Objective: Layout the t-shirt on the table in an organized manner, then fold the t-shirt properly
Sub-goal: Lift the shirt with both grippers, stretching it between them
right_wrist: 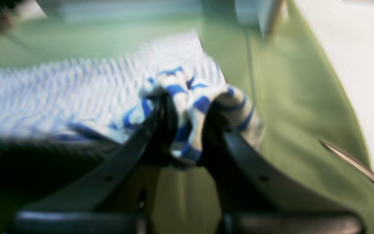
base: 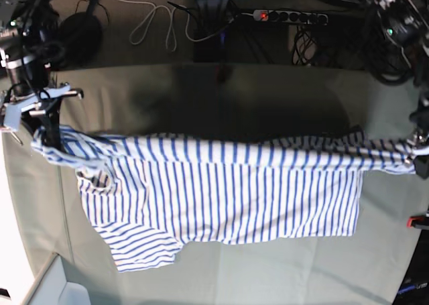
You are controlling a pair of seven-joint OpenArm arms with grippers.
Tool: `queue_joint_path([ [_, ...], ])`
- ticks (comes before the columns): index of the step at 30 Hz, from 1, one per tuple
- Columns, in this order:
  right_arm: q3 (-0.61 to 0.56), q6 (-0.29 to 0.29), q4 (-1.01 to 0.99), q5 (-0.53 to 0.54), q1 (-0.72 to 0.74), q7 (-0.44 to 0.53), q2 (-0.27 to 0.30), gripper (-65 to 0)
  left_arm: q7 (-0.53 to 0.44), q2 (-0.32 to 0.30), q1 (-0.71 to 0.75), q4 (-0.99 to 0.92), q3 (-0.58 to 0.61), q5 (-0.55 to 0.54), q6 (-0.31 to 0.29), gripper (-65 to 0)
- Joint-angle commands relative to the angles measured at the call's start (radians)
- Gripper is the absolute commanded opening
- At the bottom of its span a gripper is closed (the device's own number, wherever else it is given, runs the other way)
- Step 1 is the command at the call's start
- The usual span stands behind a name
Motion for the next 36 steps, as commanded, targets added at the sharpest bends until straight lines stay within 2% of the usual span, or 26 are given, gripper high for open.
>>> queue_joint_path([
  [1,-0.015,0.013,0.026,0.037,0.015,0.060,-0.002,-65.0,-0.019,-0.036,-0.046,-0.026,-0.005,-0.024,-0.004,-65.0],
  [4,-0.043,0.011,0.009,0.037,0.004,0.062,0.047,-65.0,-0.018,-0.041,-0.037,-0.012,-0.012,-0.075,-0.004,-65.0],
  [7,-0.052,0.011,0.027,0.038,-0.054,0.073,0.007,-65.0,-0.027,-0.071,0.014,-0.046,-0.025,-0.118,-0.004,-65.0],
  [10,-0.041,0.013,0.003,0.037,-0.051,0.073,0.028,-65.0,-0.018,-0.065,0.023,-0.023,-0.046,-0.159,-0.004,-65.0],
  [12,-0.070,0.013,0.018,0.037,-0.031,0.062,0.017,-65.0,-0.024,-0.090,-0.018,-0.102,-0.049,-0.162,-0.004,-65.0],
  [15,-0.084,0.010,0.003,0.037,-0.017,0.060,0.062,-65.0,-0.018,-0.096,-0.030,-0.096,-0.043,-0.164,-0.002,-65.0],
  [18,-0.078,0.011,0.030,0.037,-0.051,0.070,0.022,-65.0,-0.024,-0.111,-0.026,-0.132,-0.054,-0.165,-0.002,-65.0],
  [21,-0.057,0.011,0.006,0.037,-0.043,0.070,0.048,-65.0,-0.018,-0.110,-0.020,-0.095,-0.083,-0.165,-0.002,-65.0],
  [23,-0.078,0.011,0.013,0.037,-0.022,0.062,0.022,-65.0,-0.024,-0.122,-0.055,-0.164,-0.075,-0.162,-0.002,-65.0],
  [26,-0.081,0.010,-0.005,0.037,-0.016,0.062,0.059,-65.0,-0.018,-0.119,-0.053,-0.141,-0.072,-0.162,-0.002,-65.0],
  [29,-0.075,0.011,0.009,0.037,-0.028,0.062,0.028,-65.0,-0.019,-0.122,-0.047,-0.179,-0.078,-0.164,-0.002,-65.0],
  [32,-0.073,0.011,-0.023,0.037,-0.001,0.062,0.057,-65.0,-0.019,-0.125,-0.061,-0.167,-0.071,-0.161,-0.002,-65.0],
  [36,-0.075,0.011,-0.026,0.037,0.013,0.062,0.062,-65.0,-0.018,-0.125,-0.075,-0.202,-0.071,-0.162,-0.002,-65.0],
])
